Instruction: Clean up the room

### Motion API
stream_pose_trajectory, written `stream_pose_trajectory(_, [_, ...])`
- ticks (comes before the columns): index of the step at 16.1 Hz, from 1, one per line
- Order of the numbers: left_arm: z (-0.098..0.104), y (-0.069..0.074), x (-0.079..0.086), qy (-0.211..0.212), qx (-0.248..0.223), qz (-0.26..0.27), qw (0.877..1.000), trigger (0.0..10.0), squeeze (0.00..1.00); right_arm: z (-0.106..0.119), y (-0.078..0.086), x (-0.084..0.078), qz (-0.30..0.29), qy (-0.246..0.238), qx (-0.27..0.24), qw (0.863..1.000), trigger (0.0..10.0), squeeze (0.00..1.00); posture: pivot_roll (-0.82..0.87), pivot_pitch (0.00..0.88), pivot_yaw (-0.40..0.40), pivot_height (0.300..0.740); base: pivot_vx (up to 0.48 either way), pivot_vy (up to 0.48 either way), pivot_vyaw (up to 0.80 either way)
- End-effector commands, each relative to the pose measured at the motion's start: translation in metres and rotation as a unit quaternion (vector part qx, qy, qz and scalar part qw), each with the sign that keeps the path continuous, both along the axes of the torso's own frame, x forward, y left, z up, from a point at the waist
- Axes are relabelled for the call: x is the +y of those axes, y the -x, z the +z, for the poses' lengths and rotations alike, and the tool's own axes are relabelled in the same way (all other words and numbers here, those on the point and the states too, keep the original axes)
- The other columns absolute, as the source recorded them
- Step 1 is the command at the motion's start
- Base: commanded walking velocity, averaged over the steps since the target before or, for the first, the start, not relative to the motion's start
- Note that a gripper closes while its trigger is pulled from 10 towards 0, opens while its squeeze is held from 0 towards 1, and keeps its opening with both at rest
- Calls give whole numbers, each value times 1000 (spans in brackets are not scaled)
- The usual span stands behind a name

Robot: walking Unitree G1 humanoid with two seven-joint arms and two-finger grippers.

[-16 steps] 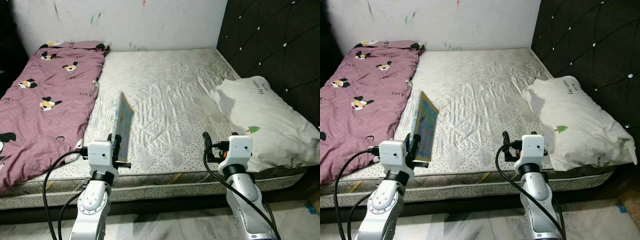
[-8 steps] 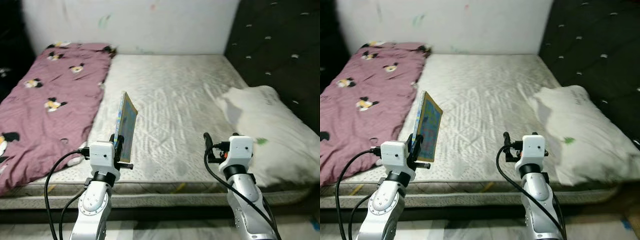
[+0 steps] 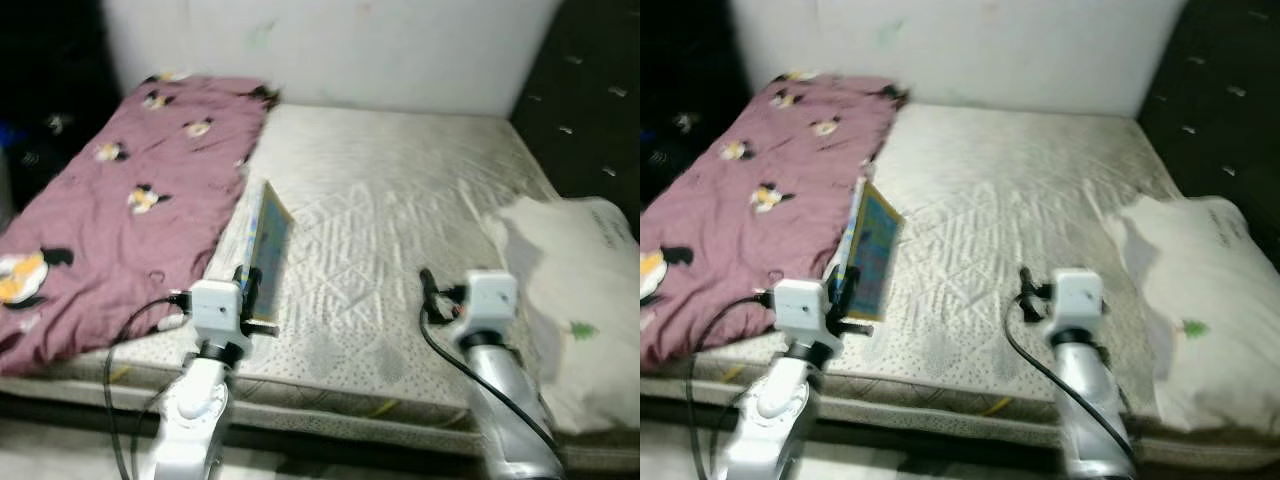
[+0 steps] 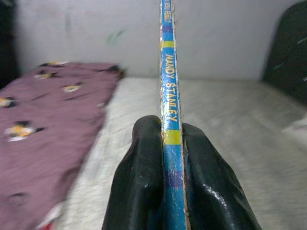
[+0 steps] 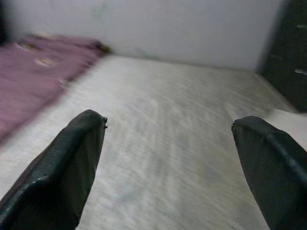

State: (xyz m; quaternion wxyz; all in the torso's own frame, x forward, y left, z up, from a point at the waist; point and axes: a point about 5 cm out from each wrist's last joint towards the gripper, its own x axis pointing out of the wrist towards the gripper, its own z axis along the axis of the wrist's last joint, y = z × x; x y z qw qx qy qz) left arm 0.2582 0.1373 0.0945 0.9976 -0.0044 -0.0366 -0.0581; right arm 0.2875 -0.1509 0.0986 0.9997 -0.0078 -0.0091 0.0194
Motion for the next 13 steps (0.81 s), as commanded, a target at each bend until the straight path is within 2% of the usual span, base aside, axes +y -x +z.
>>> stream_pose_trajectory(1, [11, -4, 0, 6, -25, 5, 1000, 10000, 0, -3, 3, -6, -4, 8, 6, 1000, 10000, 0, -48, 9, -9, 740, 337, 0, 0])
stream_pose_trajectory(6, [10, -5, 0, 7, -21, 9, 1000, 10000, 0, -2, 1, -6, -2, 9, 4, 1000, 10000, 0, -47, 9, -13, 740, 307, 0, 0])
stream_pose_trajectory(9, [6, -6, 3, 7, -9, 36, 999, 10000, 0, -3, 1, -6, -1, 9, 5, 1000, 10000, 0, -45, 5, -15, 740, 0, 0, 0])
stream_pose_trajectory(11, [7, -6, 3, 3, -11, 35, 999, 10000, 0, -3, 1, -5, 0, 9, 6, 1000, 10000, 0, -45, 5, -15, 740, 0, 0, 0])
stream_pose_trajectory(13, [7, -7, 2, 2, -13, 35, 999, 10000, 0, -3, 1, -4, 1, 11, 5, 1000, 10000, 0, -45, 5, -15, 740, 0, -281, 0])
